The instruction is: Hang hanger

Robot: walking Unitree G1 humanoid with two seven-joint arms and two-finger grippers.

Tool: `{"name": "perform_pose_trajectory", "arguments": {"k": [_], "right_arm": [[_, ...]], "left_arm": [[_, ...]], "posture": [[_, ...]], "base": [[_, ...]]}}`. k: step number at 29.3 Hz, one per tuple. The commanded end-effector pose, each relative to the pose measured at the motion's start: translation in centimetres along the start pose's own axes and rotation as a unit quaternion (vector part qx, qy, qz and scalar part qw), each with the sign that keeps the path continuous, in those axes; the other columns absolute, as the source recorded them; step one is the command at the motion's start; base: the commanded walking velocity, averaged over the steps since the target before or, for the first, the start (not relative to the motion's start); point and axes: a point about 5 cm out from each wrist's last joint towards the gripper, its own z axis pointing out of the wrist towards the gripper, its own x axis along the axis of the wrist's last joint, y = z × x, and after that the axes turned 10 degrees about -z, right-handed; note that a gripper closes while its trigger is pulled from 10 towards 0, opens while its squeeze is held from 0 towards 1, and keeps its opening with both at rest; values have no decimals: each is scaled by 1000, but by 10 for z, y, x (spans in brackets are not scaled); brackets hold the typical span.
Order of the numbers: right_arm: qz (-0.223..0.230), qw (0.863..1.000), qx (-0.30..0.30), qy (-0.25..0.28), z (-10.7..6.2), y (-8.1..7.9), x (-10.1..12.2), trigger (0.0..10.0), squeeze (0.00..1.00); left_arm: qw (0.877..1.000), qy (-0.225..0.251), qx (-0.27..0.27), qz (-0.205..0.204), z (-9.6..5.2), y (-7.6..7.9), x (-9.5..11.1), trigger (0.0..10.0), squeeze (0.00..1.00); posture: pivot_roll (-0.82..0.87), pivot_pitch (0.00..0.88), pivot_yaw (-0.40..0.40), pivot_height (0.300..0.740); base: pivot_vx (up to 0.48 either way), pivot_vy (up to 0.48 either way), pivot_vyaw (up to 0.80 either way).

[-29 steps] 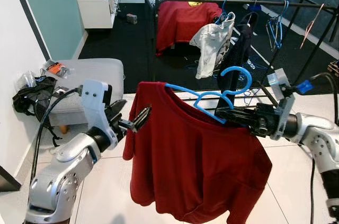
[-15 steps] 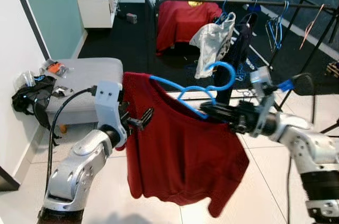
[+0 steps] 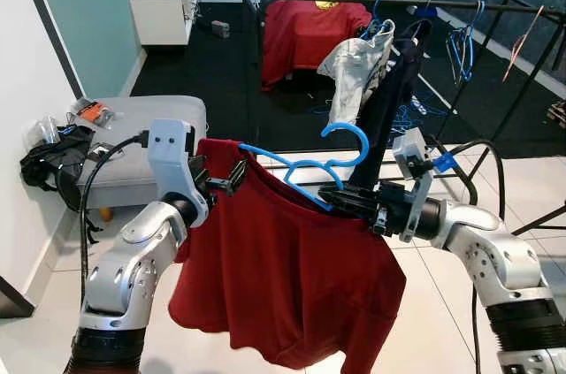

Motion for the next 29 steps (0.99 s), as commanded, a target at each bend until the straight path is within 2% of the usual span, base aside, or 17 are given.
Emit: {"name": "perform_pose_trajectory", "arguments": {"k": [1,5,10,11,12,14,17,19,20,21,29], "right_arm": [[-24,1000,-7,13,3,-2,6,10000,0],[-33,999,-31,27,7,-1,10,10000,0],[-45,997,-55,34,9,3,13,10000,0],[-49,996,-68,35,10,5,13,10000,0],[-54,994,-83,37,11,8,14,10000,0],[-56,993,-97,39,12,11,14,10000,0],[-57,990,-118,51,17,13,16,10000,0],[-56,990,-121,54,18,13,16,10000,0],[-56,989,-121,57,19,12,17,10000,0],[-54,990,-119,59,21,10,17,10000,0],[-45,992,-101,55,28,-1,12,10000,0]], "left_arm": [[1000,-14,-6,-9,4,4,-9,10000,0],[999,-35,0,7,7,1,-17,10000,0],[999,-32,13,9,7,-3,-16,10000,0],[999,-29,16,8,6,-5,-15,10000,784],[1000,-23,18,1,5,-8,-13,10000,1000],[1000,-19,19,-4,3,-10,-12,10000,1000],[999,-23,42,12,2,-20,-13,10000,1000],[999,-24,44,14,2,-22,-14,10000,1000],[999,-24,46,16,3,-23,-14,10000,408],[999,-21,47,14,5,-24,-13,10000,0],[999,0,39,4,19,-23,-5,10000,0]], "posture": [[-96,11,-11,740],[-99,14,1,740],[-91,15,-1,740],[-90,15,-1,740],[-84,15,0,740],[-83,15,0,740],[-77,15,9,740],[-77,15,9,740],[-74,11,12,740],[-74,14,14,740],[-72,16,25,740]], "base": [[0,0,0],[0,0,0],[0,0,0],[0,0,0],[0,0,0],[0,0,0],[0,0,0],[0,0,0],[0,0,0],[0,0,0],[0,0,0]]}}
